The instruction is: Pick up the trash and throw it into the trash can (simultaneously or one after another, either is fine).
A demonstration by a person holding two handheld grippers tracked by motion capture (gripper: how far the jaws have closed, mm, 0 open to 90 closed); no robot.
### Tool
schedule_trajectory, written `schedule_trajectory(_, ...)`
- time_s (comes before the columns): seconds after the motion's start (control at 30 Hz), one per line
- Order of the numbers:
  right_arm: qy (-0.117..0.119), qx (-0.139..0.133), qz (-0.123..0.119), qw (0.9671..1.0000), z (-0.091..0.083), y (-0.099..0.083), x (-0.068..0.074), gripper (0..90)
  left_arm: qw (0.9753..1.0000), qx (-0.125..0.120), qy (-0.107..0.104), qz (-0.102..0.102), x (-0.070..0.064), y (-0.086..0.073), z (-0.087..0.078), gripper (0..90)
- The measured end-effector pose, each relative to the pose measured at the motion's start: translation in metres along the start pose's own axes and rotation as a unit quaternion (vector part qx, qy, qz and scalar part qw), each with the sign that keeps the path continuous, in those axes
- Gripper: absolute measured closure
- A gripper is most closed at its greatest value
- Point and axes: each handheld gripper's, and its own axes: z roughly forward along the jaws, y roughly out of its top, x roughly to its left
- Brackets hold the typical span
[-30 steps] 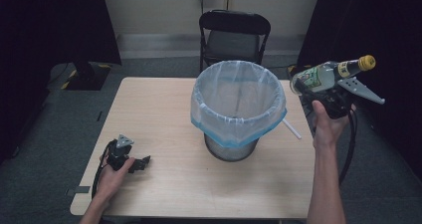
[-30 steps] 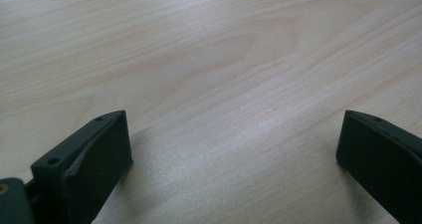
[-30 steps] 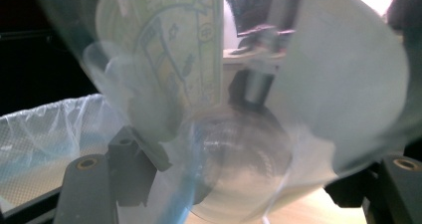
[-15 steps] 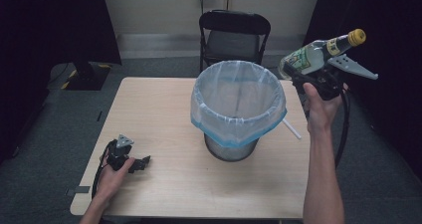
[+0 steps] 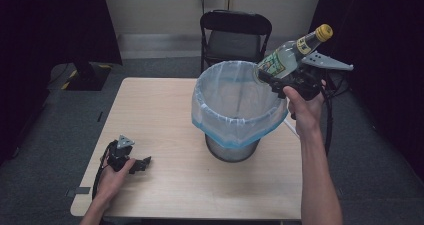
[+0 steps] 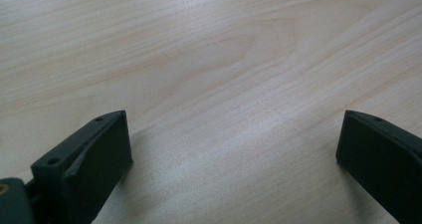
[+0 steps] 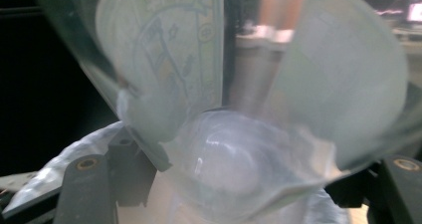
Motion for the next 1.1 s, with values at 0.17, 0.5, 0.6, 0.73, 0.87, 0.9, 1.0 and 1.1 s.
schedule_trajectory(0.17, 0.032, 0.023, 0.003, 0.9992, 0.003, 0.007, 0.007, 28.1, 1.0000, 0.000, 0.000, 0.000, 0.000, 0.000, 0.000, 0.3)
schedule_trajectory(0.5, 0.063, 0.077, 0.007, 0.9950, 0.030, 0.019, 0.023, 27.8, 1.0000, 0.000, 0.000, 0.000, 0.000, 0.000, 0.000, 0.3)
schedule_trajectory(0.6, 0.071, 0.080, 0.012, 0.9942, 0.035, 0.021, 0.024, 26.6, 1.0000, 0.000, 0.000, 0.000, 0.000, 0.000, 0.000, 0.3)
schedule_trajectory(0.73, 0.074, 0.068, 0.020, 0.9947, 0.038, 0.032, 0.025, 25.3, 1.0000, 0.000, 0.001, 0.001, 0.000, 0.000, 0.000, 0.3)
schedule_trajectory(0.87, 0.057, 0.058, 0.007, 0.9966, 0.030, 0.041, 0.026, 23.8, 1.0000, 0.002, 0.003, 0.004, 0.001, 0.000, -0.001, 0.7)
schedule_trajectory(0.9, 0.057, 0.058, 0.007, 0.9966, 0.030, 0.041, 0.026, 23.8, 1.0000, 0.002, 0.003, 0.004, 0.001, 0.000, -0.001, 1.0)
schedule_trajectory(1.0, 0.054, 0.059, 0.007, 0.9968, 0.025, 0.036, 0.022, 23.8, 1.0000, -0.001, -0.001, -0.003, 0.000, -0.001, -0.001, 0.9)
schedule_trajectory(1.1, 0.049, 0.057, 0.013, 0.9971, 0.022, 0.031, 0.016, 23.7, 1.0000, -0.001, 0.000, -0.003, 0.000, -0.001, -0.001, 0.6)
